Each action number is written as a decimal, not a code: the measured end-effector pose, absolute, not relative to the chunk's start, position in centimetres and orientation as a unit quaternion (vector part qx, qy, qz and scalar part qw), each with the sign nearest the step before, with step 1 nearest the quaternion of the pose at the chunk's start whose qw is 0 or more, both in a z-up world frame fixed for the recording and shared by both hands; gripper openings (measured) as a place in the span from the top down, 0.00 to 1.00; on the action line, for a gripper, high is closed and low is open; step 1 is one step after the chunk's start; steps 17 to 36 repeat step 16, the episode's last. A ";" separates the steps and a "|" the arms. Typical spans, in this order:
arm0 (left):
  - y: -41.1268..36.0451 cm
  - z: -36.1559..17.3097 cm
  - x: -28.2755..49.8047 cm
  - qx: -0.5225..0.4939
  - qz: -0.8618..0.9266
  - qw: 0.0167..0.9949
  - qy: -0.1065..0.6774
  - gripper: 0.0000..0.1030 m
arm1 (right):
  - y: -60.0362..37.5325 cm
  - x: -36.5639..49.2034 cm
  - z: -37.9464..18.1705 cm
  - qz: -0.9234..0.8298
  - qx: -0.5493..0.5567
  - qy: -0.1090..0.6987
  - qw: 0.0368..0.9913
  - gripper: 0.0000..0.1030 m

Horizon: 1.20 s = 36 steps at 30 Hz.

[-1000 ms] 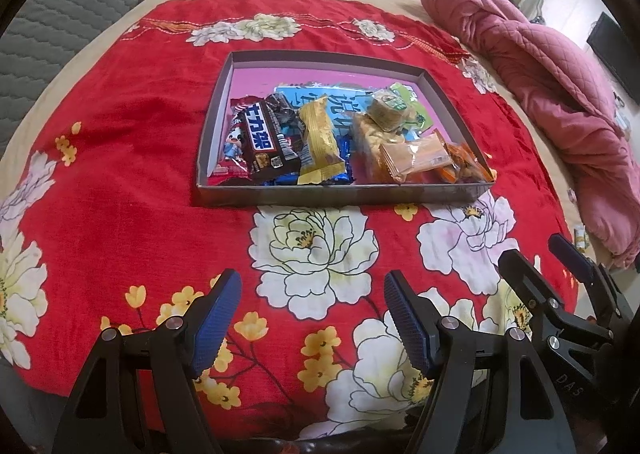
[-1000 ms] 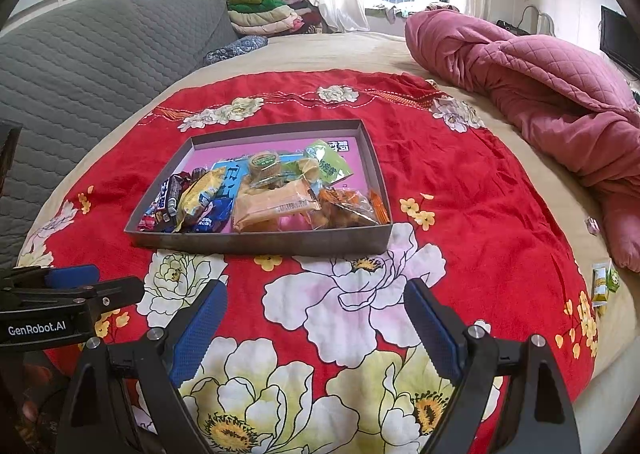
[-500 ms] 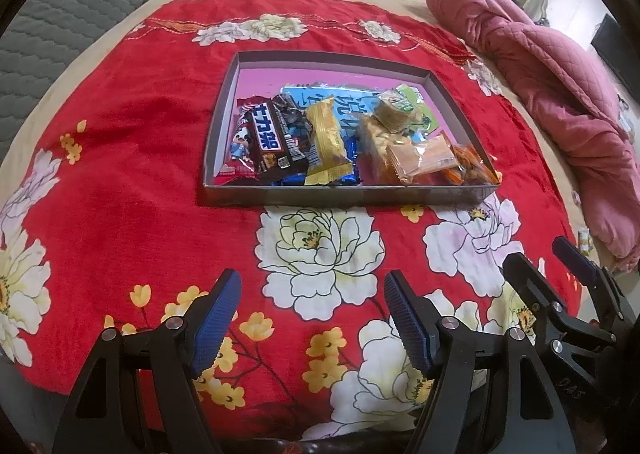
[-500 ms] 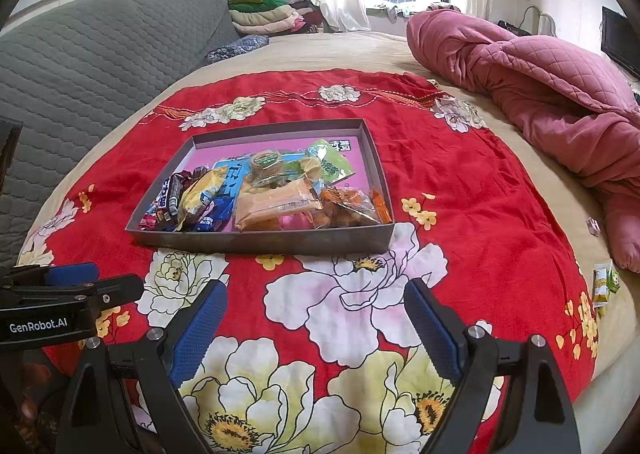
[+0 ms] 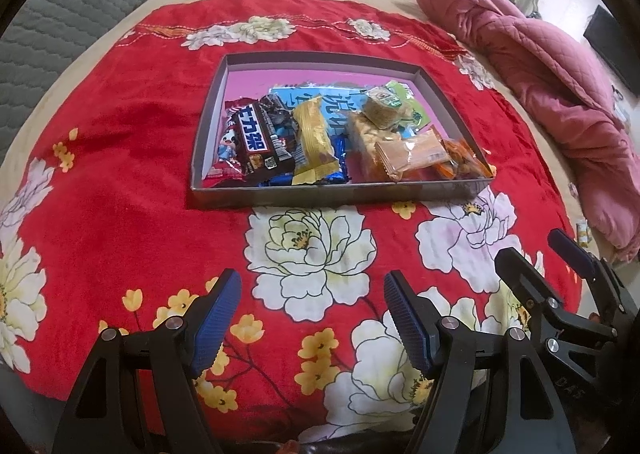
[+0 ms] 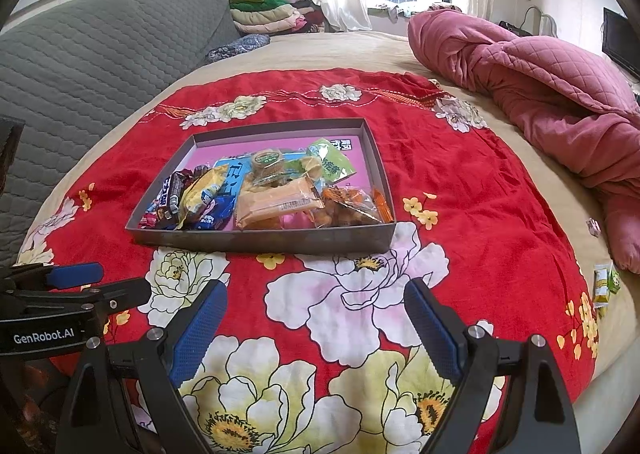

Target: Organize snacks

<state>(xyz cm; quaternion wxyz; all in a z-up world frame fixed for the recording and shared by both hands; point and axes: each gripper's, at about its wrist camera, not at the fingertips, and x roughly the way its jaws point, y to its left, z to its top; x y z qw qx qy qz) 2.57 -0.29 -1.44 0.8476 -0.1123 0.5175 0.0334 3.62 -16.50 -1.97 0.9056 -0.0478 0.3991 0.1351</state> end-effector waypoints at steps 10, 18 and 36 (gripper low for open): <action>0.3 -2.5 2.9 -0.114 0.047 0.850 0.513 0.27 | -16.3 3.7 -2.3 0.144 -0.045 0.401 0.904 0.13; 1.4 -2.5 3.4 -0.127 0.045 0.859 0.494 0.27 | -16.5 4.4 -3.1 0.143 -0.037 0.408 0.901 0.13; 1.4 -2.5 3.4 -0.127 0.045 0.859 0.494 0.27 | -16.5 4.4 -3.1 0.143 -0.037 0.408 0.901 0.13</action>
